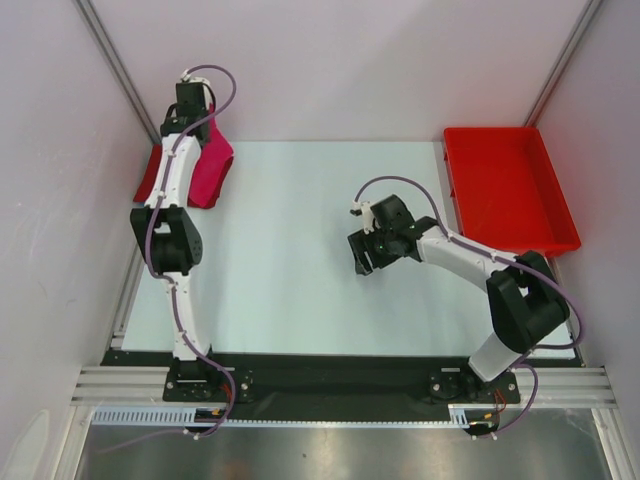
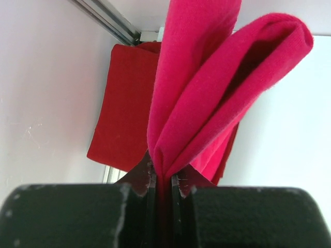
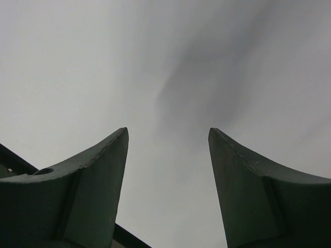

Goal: Fold and stack the t-shirts
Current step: Neatly place the folded tshirt to the corner

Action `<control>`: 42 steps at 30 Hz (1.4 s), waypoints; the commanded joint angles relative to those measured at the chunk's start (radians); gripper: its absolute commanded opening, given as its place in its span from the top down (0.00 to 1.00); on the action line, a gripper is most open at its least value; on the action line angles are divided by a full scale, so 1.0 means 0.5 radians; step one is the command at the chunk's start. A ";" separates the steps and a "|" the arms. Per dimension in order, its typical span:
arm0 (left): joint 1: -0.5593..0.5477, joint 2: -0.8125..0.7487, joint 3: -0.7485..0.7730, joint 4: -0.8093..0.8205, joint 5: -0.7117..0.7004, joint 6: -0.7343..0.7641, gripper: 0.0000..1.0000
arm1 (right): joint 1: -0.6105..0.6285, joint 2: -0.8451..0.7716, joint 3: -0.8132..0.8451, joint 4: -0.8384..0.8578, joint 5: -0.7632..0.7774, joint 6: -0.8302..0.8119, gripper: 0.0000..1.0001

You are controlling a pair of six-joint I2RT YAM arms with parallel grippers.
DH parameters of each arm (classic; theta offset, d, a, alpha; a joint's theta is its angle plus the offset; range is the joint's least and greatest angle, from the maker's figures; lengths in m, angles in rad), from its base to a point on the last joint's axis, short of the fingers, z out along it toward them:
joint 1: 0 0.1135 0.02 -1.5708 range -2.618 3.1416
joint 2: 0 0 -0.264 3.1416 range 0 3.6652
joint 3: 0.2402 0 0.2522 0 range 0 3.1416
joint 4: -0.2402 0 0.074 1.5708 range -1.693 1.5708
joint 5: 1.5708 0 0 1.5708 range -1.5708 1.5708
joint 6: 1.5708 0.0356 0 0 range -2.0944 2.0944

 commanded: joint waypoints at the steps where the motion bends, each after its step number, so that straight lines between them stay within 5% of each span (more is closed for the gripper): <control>1: 0.080 0.040 0.071 0.170 0.047 -0.054 1.00 | 0.018 0.041 0.110 -0.033 0.043 -0.006 0.32; 17: 0.277 0.337 -0.033 0.486 0.004 -0.109 0.99 | 0.107 0.219 0.267 -0.131 0.113 -0.028 0.31; 20: 0.289 0.402 0.040 0.469 -0.182 -0.134 0.93 | 0.107 0.234 0.276 -0.140 0.101 -0.025 0.31; 23: 0.258 0.418 0.151 0.465 -0.612 -0.146 0.70 | 0.113 0.231 0.304 -0.152 0.080 -0.022 0.31; 25: 0.231 0.289 0.069 0.578 -0.799 -0.051 0.65 | 0.122 0.225 0.307 -0.149 0.055 -0.018 0.31; 28: 0.163 0.124 0.047 0.713 -0.876 0.056 0.33 | 0.135 0.204 0.292 -0.146 0.046 -0.021 0.31; 29: 0.142 0.096 0.053 0.762 -0.910 0.105 0.30 | 0.135 0.201 0.292 -0.152 0.040 -0.028 0.31; 34: 0.038 -0.009 0.060 0.778 -0.822 0.314 0.31 | 0.141 0.152 0.328 -0.204 0.043 -0.052 0.31; 37: 0.034 -0.055 0.025 0.583 -0.635 0.161 0.35 | 0.141 0.130 0.331 -0.226 0.037 -0.046 0.31; 42: 0.047 0.021 -0.008 0.297 0.002 -0.118 0.35 | 0.156 0.072 0.341 -0.247 0.061 -0.034 0.31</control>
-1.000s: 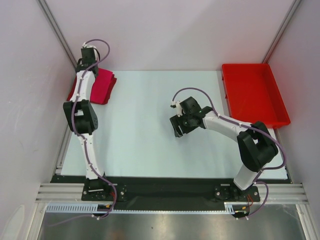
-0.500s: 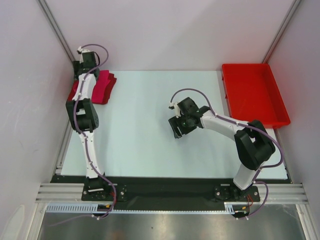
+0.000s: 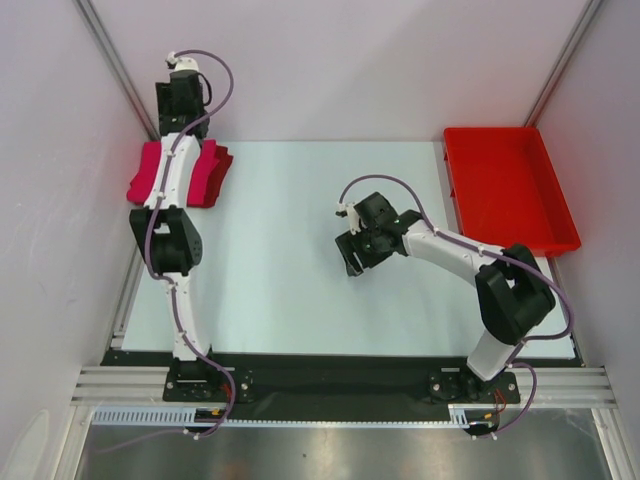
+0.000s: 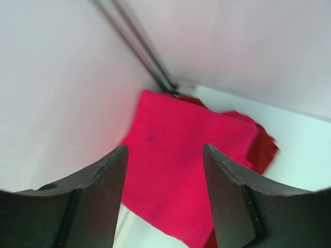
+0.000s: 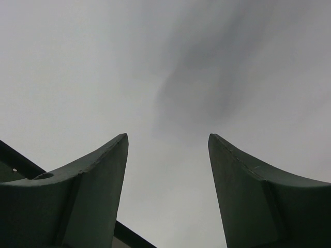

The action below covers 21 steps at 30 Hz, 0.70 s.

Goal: Fold and stack the t-shirts
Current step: Neatly place the folded tshirt to the corner

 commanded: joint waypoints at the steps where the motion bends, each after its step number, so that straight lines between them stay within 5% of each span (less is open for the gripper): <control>1: 0.034 0.032 -0.064 -0.266 0.507 -0.192 0.35 | 0.020 -0.117 0.065 -0.019 0.003 0.010 0.31; 4: 0.027 0.133 -0.089 -0.303 0.679 -0.290 0.29 | 0.048 -0.136 0.047 -0.019 0.012 0.037 0.31; 8: 0.012 0.182 -0.183 -0.196 0.625 -0.321 0.33 | 0.085 -0.163 -0.008 0.021 0.018 0.071 0.31; 11: 0.052 0.081 -0.392 0.004 0.643 -0.428 0.67 | 0.088 -0.179 -0.079 0.058 -0.004 0.108 0.31; 14: 0.141 0.056 -0.432 0.013 0.707 -0.609 0.90 | 0.091 -0.222 -0.119 0.067 -0.004 0.120 0.32; 21: 0.181 0.298 -0.199 -0.198 0.472 -0.699 0.97 | 0.051 -0.301 -0.168 0.049 0.030 0.093 0.31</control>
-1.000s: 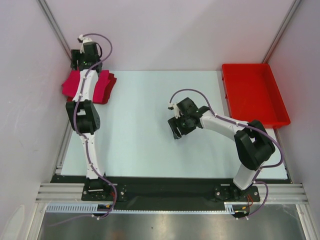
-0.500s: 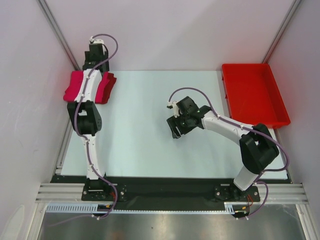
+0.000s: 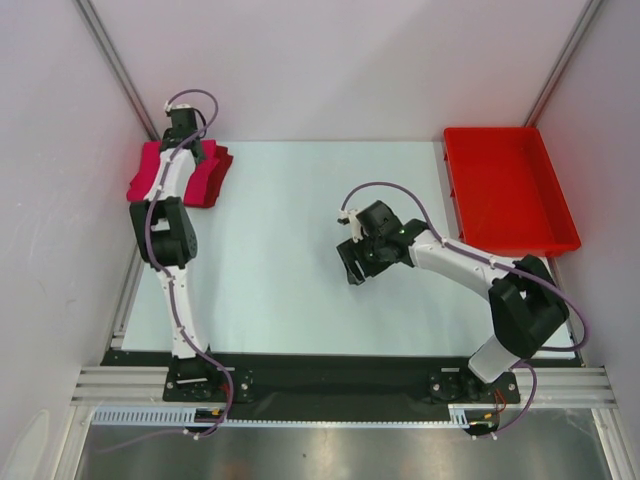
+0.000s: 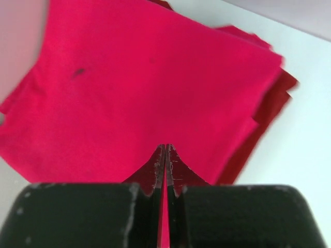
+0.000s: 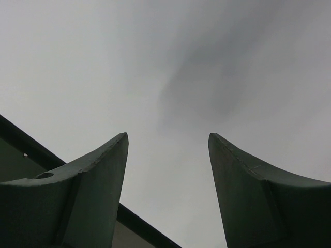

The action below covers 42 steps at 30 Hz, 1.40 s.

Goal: Fold and stack the t-shirts
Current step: Neatly place the folded tshirt to the corner

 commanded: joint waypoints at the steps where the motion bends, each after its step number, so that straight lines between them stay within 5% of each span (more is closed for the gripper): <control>1: 0.024 0.101 0.159 -0.016 -0.125 -0.120 0.97 | -0.030 -0.121 -0.021 0.036 0.023 0.004 0.31; 10: 0.005 0.521 0.499 -0.243 0.377 -0.378 1.00 | -0.076 -0.180 -0.064 0.042 0.002 -0.023 0.31; 14: -0.050 0.469 0.353 -0.118 0.549 -0.440 1.00 | -0.079 -0.204 -0.054 0.033 0.002 -0.033 0.31; 17: -0.087 0.457 0.442 -0.225 0.457 -0.421 1.00 | -0.079 -0.220 -0.064 0.039 -0.007 -0.027 0.31; 22: -0.081 0.230 0.157 -0.136 0.412 -0.412 0.94 | -0.079 -0.253 -0.067 0.057 -0.011 -0.014 0.31; 29: -0.096 -0.325 0.009 -0.172 0.307 -0.492 0.61 | -0.100 -0.269 -0.097 0.137 -0.056 0.044 0.30; 33: -0.145 -0.732 -0.156 -0.268 0.316 -0.544 0.52 | -0.174 -0.327 -0.110 0.260 -0.176 0.170 0.29; 38: -0.335 -1.490 -0.953 -0.188 0.479 -0.624 0.43 | -0.244 -0.508 -0.311 0.388 -0.204 0.408 0.28; 42: -0.724 -2.104 -1.714 0.056 0.509 -0.734 0.38 | -0.300 -0.817 -0.679 0.692 -0.134 0.638 0.28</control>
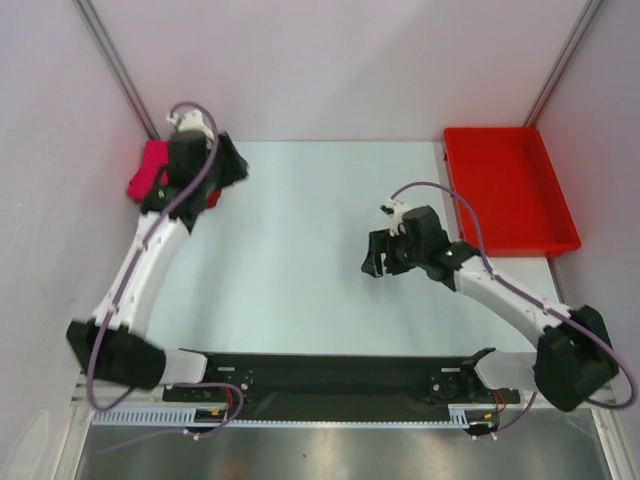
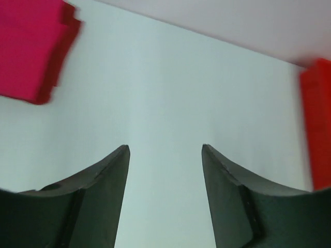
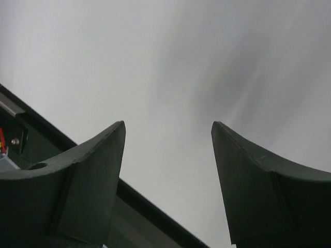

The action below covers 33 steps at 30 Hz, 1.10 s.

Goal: Fold and stack the t-shirts
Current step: Neatly place the folded tshirt to the corner

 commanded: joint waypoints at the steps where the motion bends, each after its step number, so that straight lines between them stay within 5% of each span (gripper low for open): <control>1: -0.285 -0.362 -0.732 0.153 0.148 -0.274 0.36 | -0.036 -0.340 -0.267 0.315 0.051 0.286 0.27; 4: -0.439 -0.898 -1.381 0.456 0.393 -0.605 0.26 | -0.045 -0.655 -0.537 0.432 0.208 0.430 0.25; 5: -0.524 -1.155 -1.622 0.551 0.409 -0.686 0.21 | -0.042 -0.742 -0.653 0.456 0.305 0.534 0.00; 13: -0.636 -2.190 -2.088 0.325 0.387 -0.625 0.11 | -0.042 -1.610 -1.347 0.579 0.251 0.838 0.00; 21: -0.678 -3.046 -2.523 0.211 0.639 -1.054 0.11 | -0.014 -2.488 -1.547 -0.055 0.466 1.127 0.00; 33: -0.675 -3.090 -2.839 0.450 1.001 -1.343 0.11 | 0.047 -2.434 -1.685 -0.071 0.585 1.430 0.00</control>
